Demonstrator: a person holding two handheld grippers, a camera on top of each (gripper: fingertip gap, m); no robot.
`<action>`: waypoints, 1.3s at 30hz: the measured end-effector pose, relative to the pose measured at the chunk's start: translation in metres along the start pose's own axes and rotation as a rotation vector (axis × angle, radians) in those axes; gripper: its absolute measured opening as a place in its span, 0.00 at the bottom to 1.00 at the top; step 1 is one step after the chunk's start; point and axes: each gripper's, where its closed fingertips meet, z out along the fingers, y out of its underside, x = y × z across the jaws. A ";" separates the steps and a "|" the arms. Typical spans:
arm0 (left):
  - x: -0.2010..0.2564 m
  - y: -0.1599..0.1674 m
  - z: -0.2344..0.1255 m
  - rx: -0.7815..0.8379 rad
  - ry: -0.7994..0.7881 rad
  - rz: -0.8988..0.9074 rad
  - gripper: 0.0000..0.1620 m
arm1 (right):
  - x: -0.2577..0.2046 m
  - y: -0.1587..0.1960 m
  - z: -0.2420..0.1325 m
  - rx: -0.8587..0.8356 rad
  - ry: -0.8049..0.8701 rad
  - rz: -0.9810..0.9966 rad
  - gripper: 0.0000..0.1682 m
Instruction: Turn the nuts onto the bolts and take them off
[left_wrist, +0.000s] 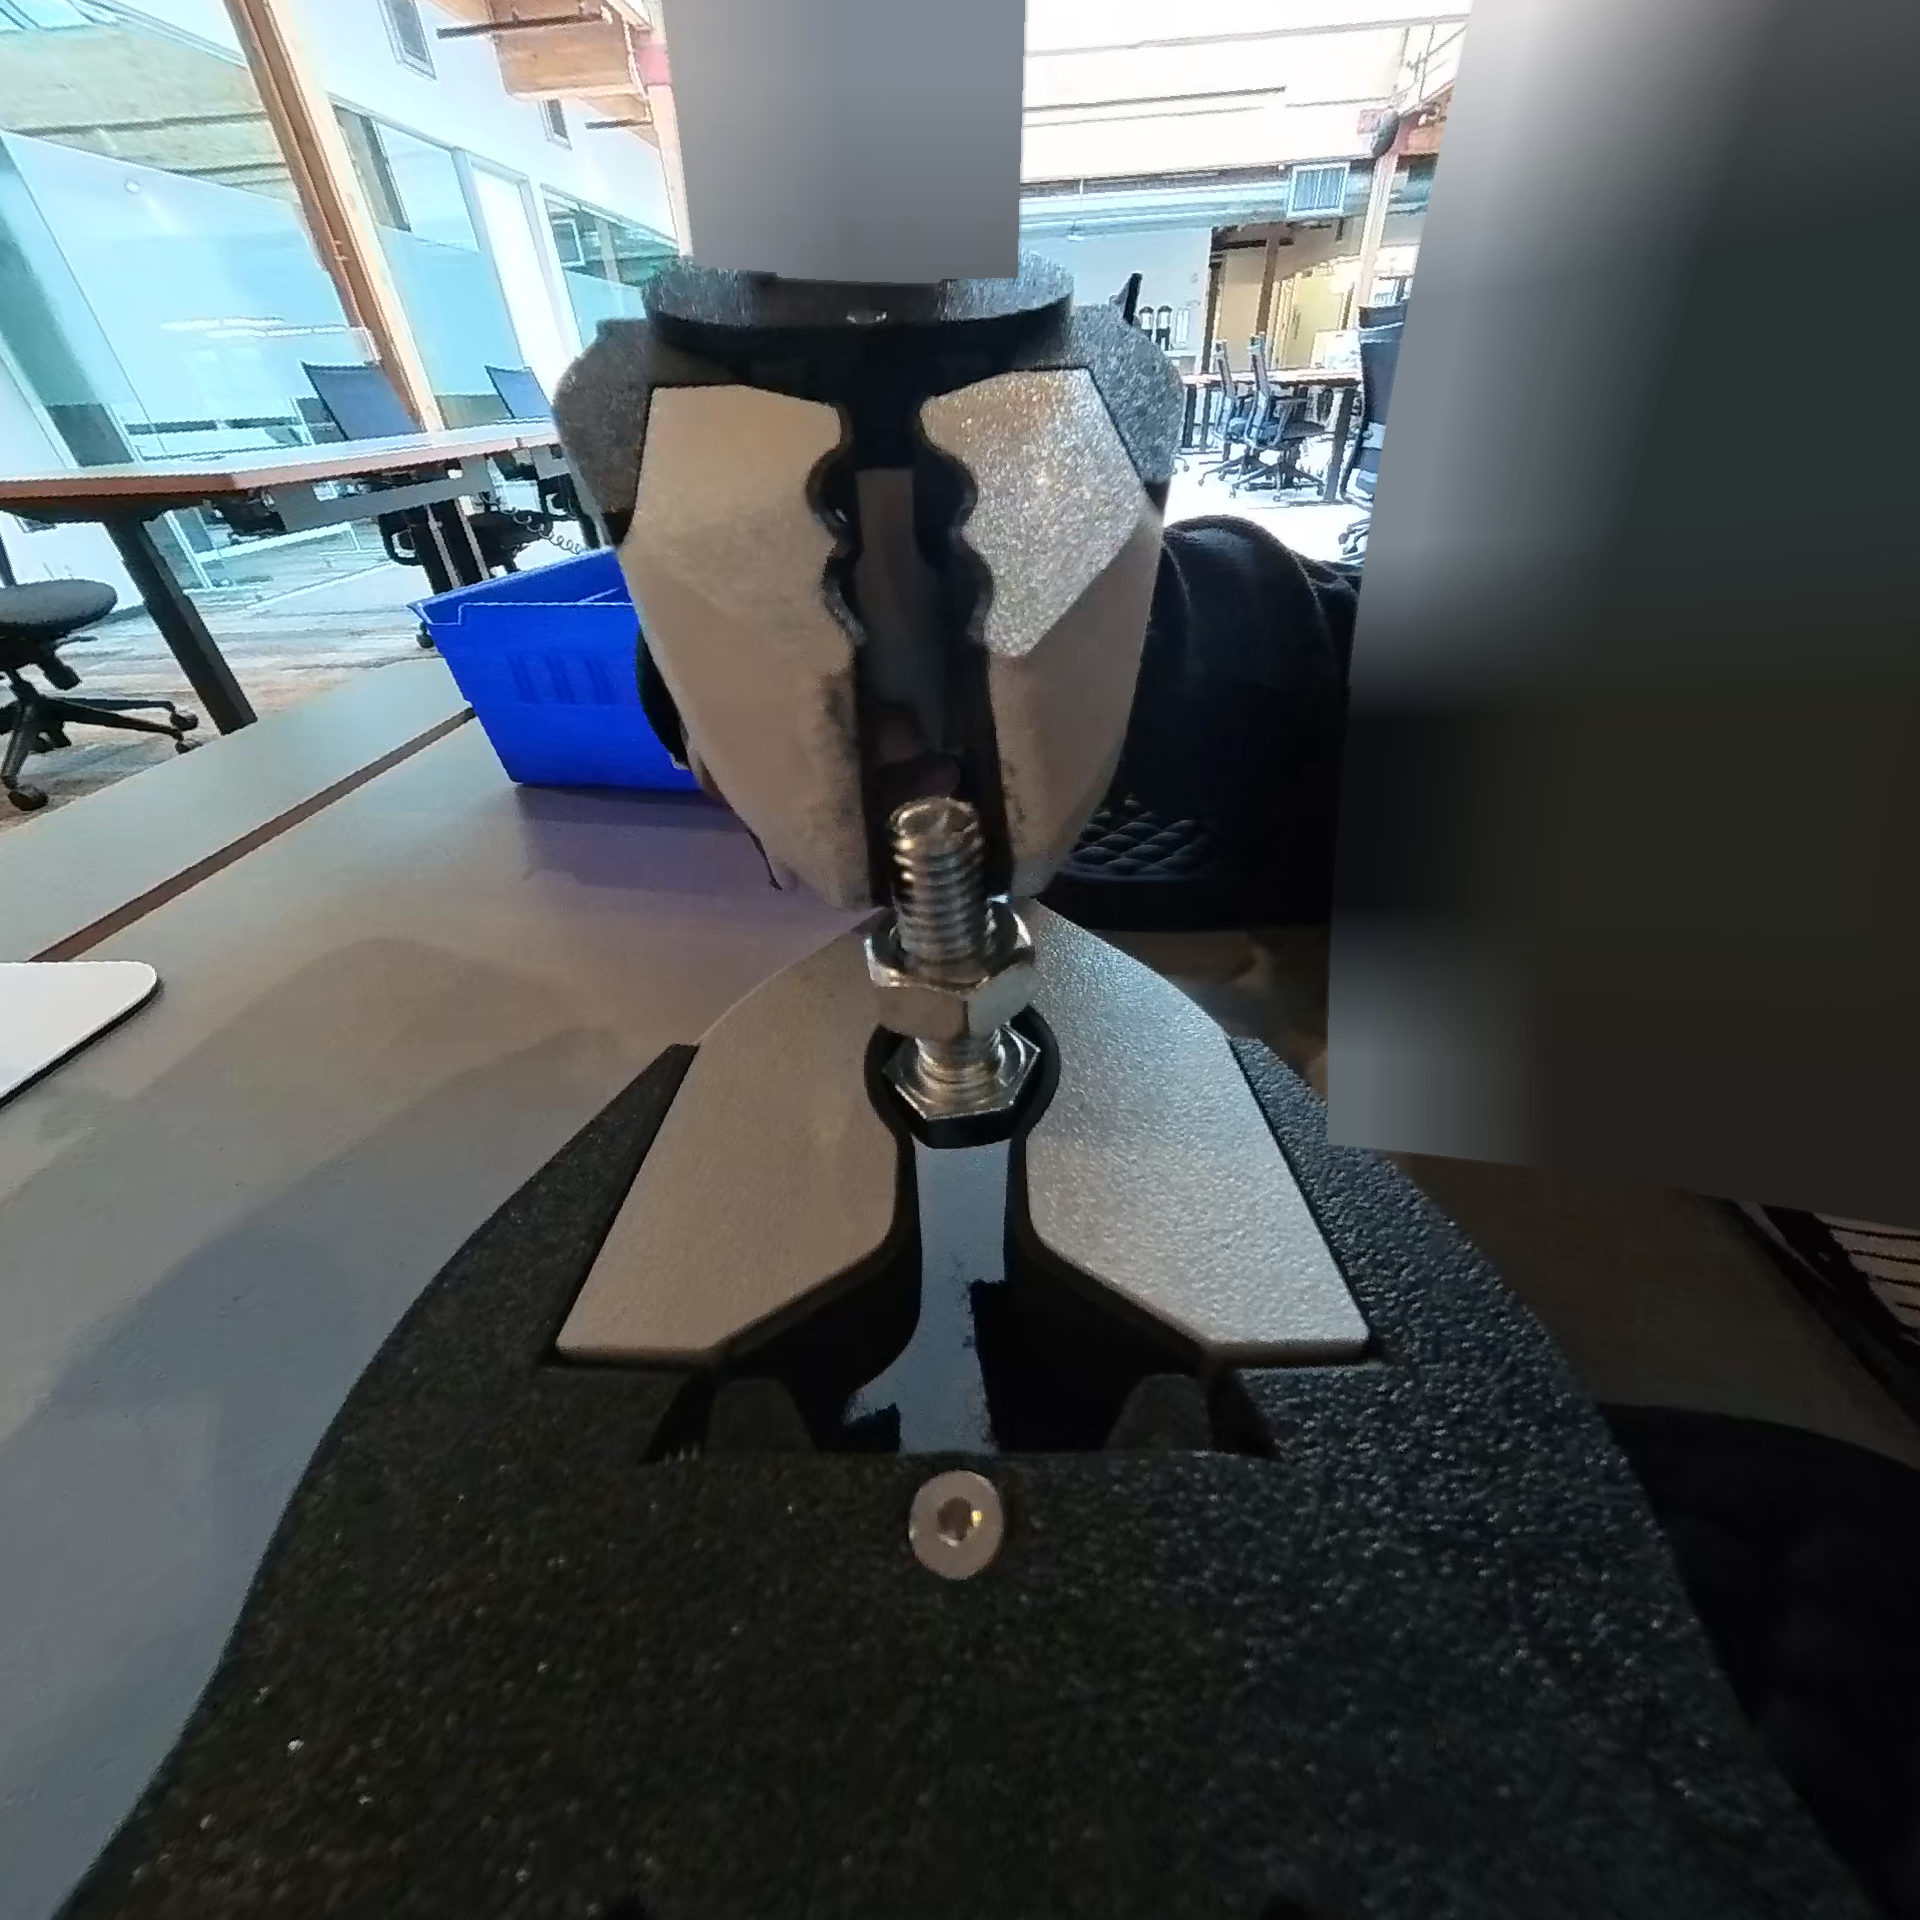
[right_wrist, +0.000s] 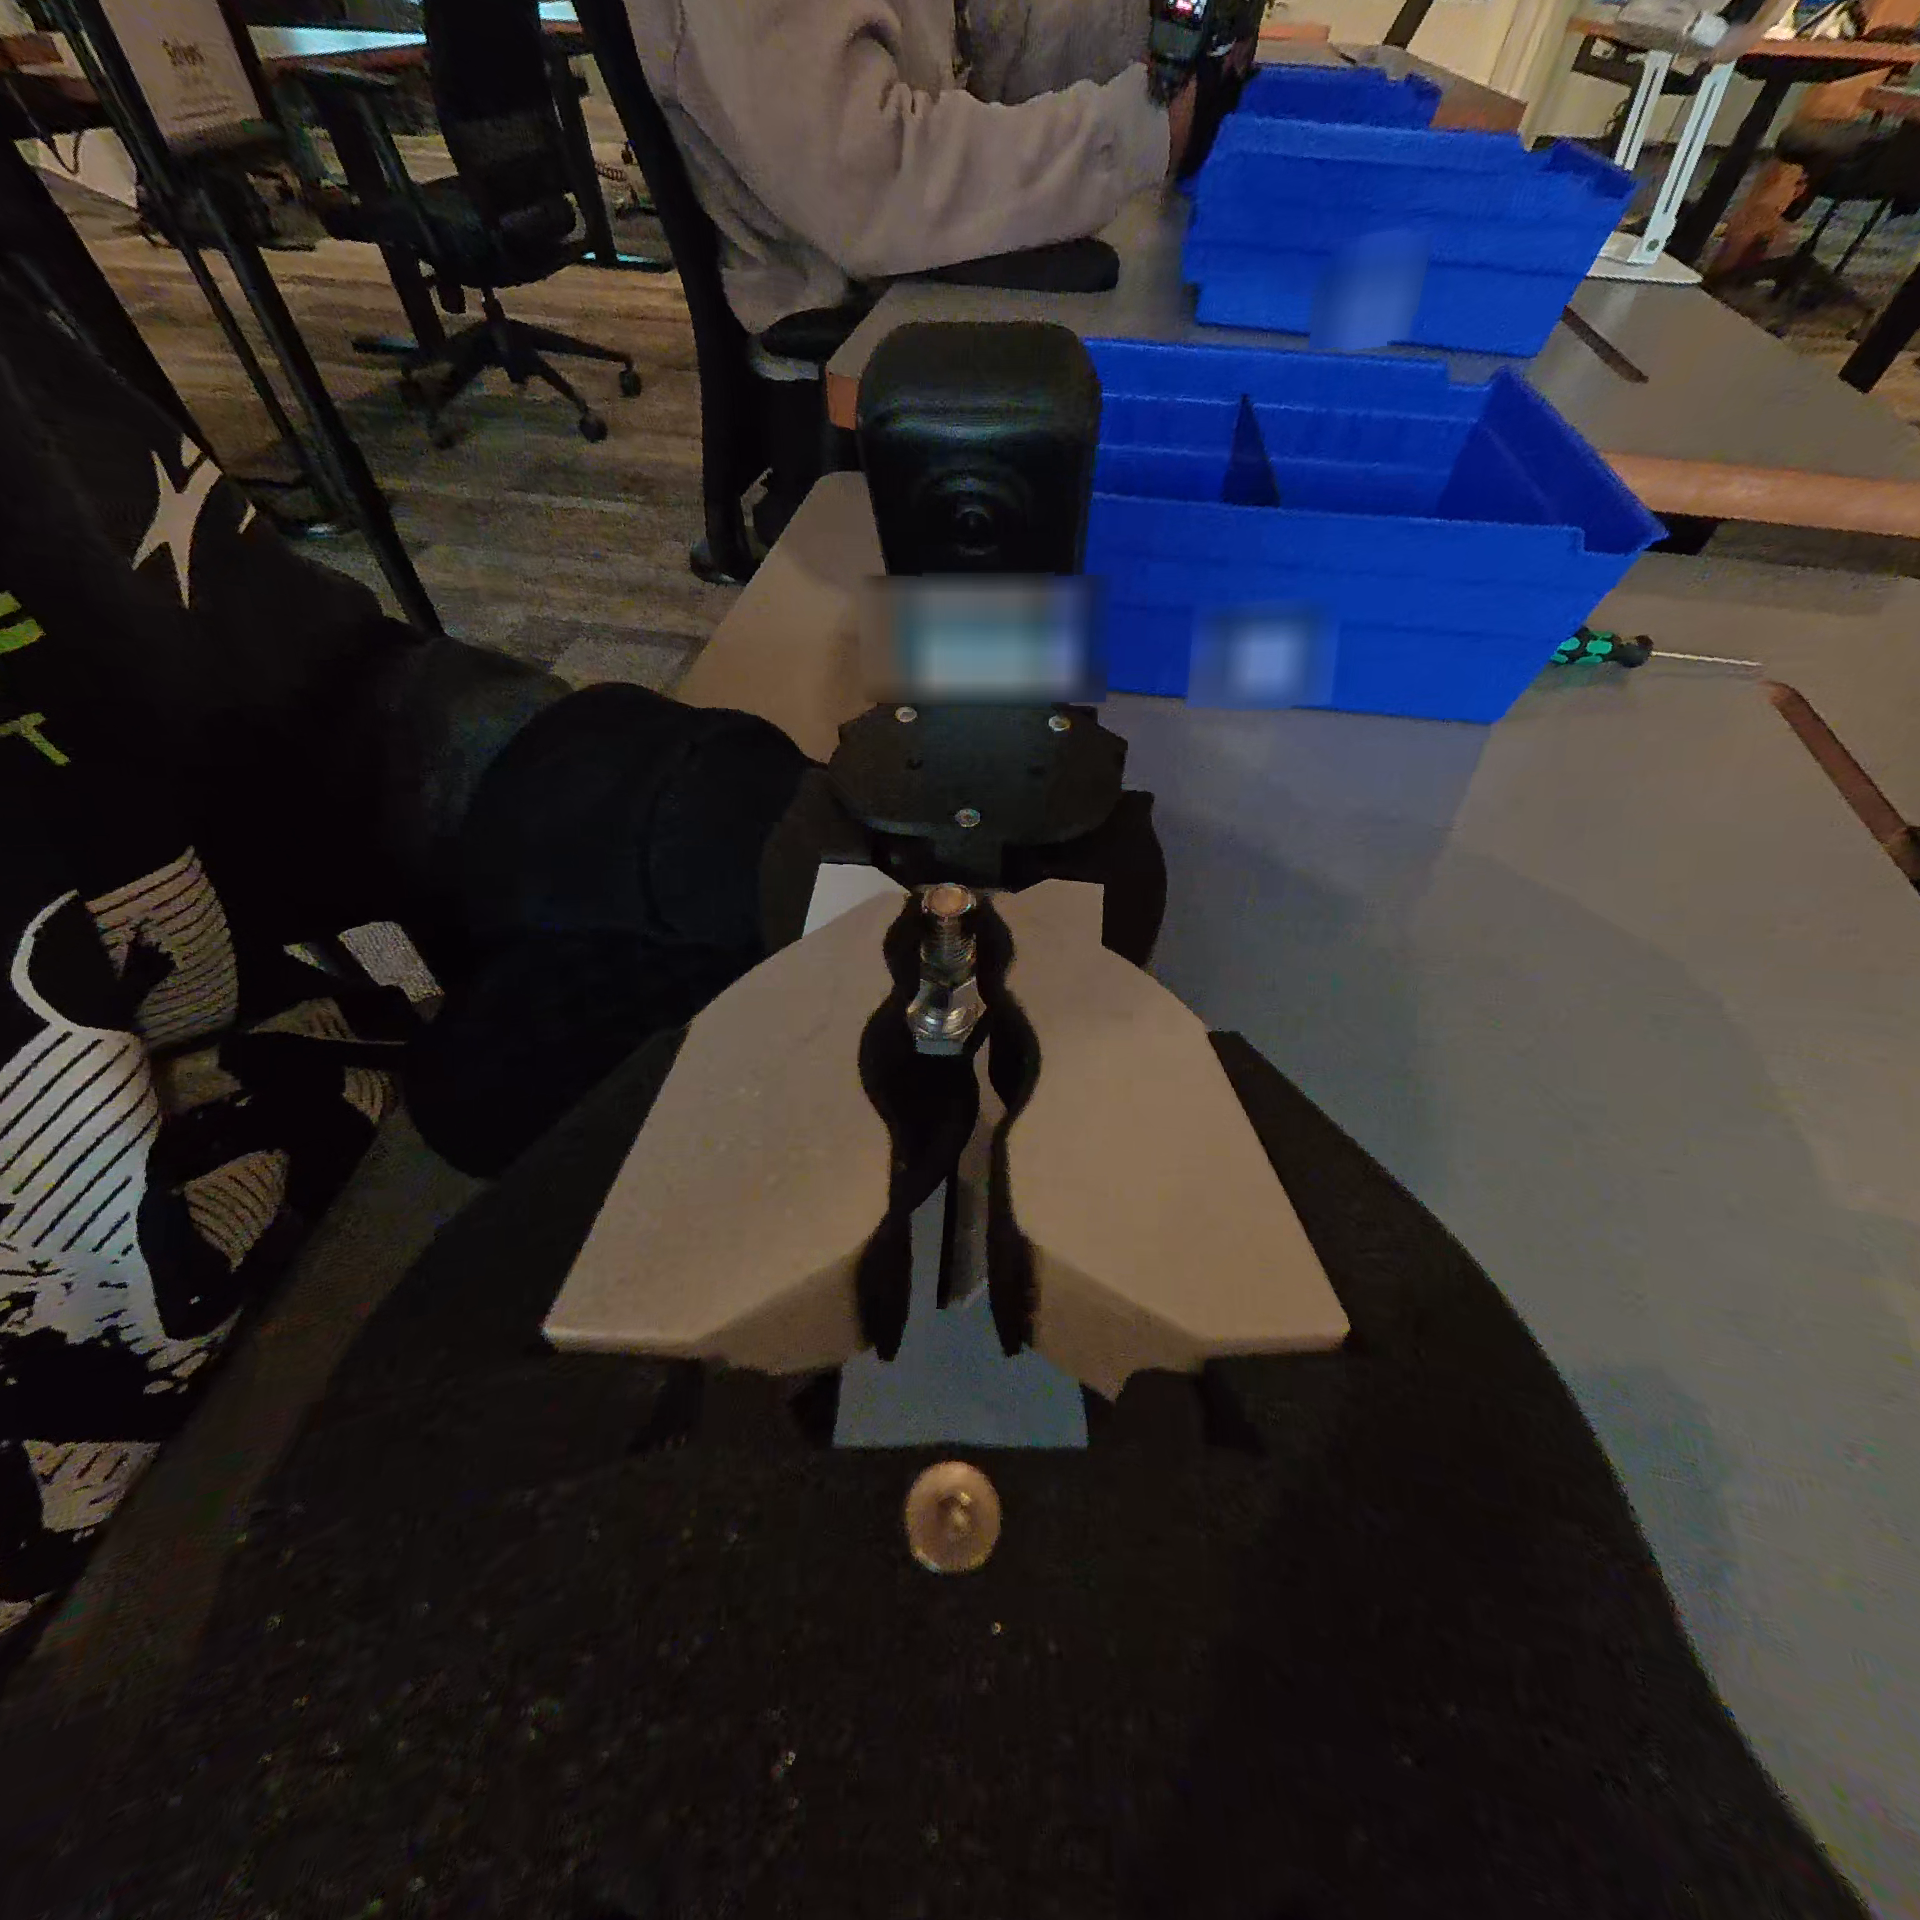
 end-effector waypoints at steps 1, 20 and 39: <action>0.000 0.000 0.000 0.002 -0.002 -0.001 0.08 | 0.000 0.000 0.000 0.002 0.007 -0.010 0.05; -0.021 -0.007 -0.004 0.064 -0.132 -0.014 0.47 | 0.054 -0.036 -0.137 0.050 0.441 0.049 0.05; -0.024 -0.006 -0.004 0.060 -0.152 -0.020 0.43 | 0.125 0.177 -0.454 -0.068 1.533 0.546 0.05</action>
